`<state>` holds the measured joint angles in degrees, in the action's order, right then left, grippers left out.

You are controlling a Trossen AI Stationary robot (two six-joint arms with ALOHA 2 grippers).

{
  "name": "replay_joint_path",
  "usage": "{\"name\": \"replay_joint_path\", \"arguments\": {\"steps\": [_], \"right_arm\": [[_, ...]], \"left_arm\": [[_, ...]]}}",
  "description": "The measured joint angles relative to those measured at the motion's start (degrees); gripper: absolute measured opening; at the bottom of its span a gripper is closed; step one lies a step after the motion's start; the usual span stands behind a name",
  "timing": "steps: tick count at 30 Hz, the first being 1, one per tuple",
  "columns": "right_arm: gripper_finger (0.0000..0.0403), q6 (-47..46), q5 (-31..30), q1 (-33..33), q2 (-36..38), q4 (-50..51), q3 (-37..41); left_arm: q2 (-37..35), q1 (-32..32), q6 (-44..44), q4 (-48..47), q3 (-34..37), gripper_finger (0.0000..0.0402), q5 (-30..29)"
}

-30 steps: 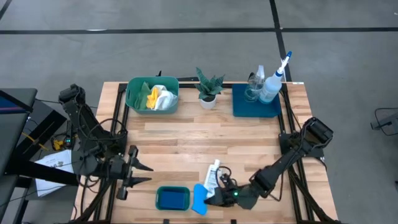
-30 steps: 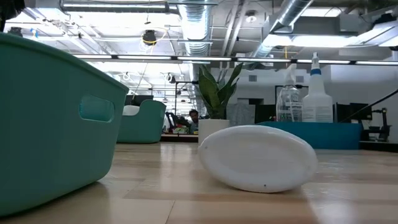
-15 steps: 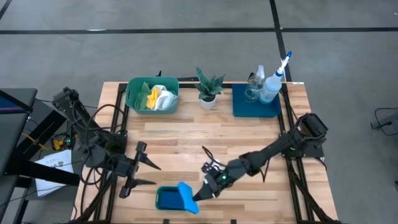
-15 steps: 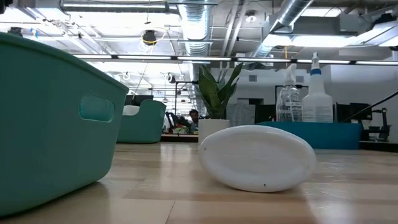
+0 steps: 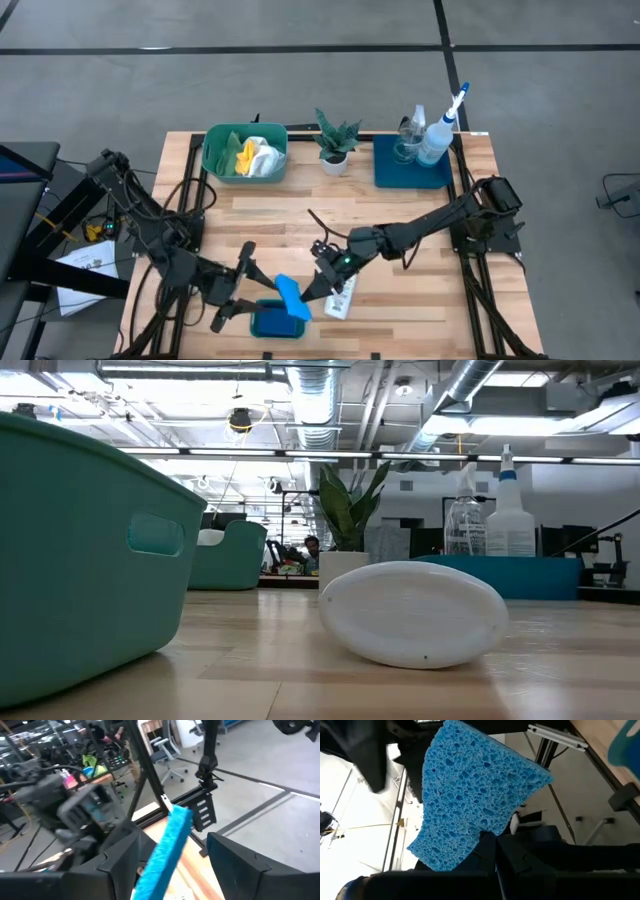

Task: Pick & Place Kitchen Items
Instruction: Put the blue sponge into the bottom green bin

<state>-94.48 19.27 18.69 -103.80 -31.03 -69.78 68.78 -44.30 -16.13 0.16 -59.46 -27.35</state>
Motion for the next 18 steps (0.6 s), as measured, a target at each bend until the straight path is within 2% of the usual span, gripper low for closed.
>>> {"name": "replay_joint_path", "arguments": {"steps": [9,18], "right_arm": [[0.0,-0.87,0.42,-0.14,-0.01,-1.09,0.0],[0.0,-0.92,-1.29,-0.08,-0.01,-1.18,0.0]], "left_arm": [[0.19,2.16,-1.65,-0.3,-0.31,0.0221,0.97],[0.34,5.19,-1.65,-2.0,-0.27,0.0213,6.69]]}}
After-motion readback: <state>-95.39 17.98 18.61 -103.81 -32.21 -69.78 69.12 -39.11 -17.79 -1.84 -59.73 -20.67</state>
